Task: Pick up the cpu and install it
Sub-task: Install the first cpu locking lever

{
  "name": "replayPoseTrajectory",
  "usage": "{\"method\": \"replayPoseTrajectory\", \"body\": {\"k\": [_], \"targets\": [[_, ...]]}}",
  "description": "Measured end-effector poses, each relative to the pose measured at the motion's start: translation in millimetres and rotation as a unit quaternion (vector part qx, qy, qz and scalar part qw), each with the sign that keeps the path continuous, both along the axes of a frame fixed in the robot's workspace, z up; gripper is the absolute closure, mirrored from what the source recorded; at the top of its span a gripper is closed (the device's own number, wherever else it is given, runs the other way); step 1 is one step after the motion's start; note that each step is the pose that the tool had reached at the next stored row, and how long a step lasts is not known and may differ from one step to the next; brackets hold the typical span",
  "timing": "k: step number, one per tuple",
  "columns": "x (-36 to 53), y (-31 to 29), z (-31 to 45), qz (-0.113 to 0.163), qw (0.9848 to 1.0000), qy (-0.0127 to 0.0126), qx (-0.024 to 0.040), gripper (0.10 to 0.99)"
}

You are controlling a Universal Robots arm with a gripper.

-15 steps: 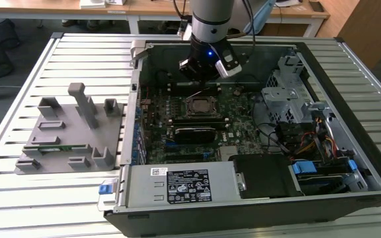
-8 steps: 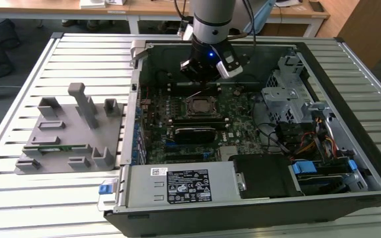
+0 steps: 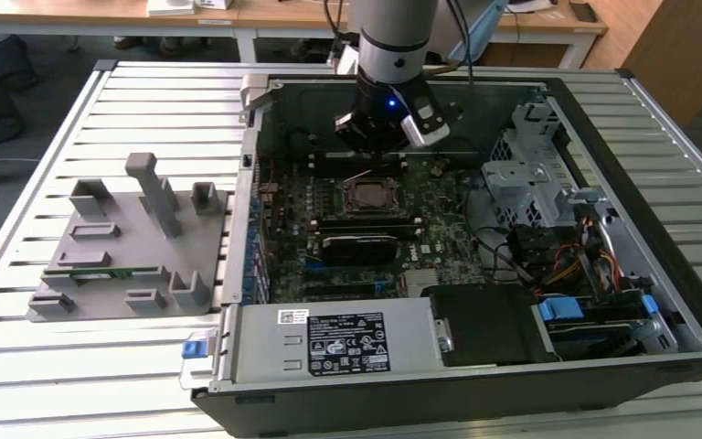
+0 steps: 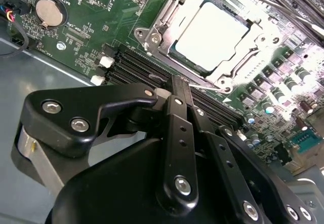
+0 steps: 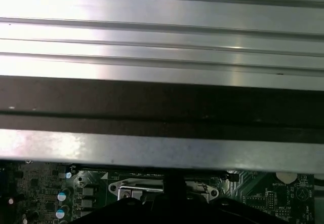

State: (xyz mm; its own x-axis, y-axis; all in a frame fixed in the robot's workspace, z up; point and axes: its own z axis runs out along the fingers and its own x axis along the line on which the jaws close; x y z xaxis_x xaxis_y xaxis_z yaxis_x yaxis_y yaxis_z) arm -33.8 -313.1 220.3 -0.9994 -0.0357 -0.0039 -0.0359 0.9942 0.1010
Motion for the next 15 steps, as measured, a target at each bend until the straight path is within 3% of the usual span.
{"method": "replayPoseTrajectory", "body": {"k": [15], "targets": [[8.1,0.5,-9.5,0.0,1.0,0.0,-0.0001,0.973]]}}
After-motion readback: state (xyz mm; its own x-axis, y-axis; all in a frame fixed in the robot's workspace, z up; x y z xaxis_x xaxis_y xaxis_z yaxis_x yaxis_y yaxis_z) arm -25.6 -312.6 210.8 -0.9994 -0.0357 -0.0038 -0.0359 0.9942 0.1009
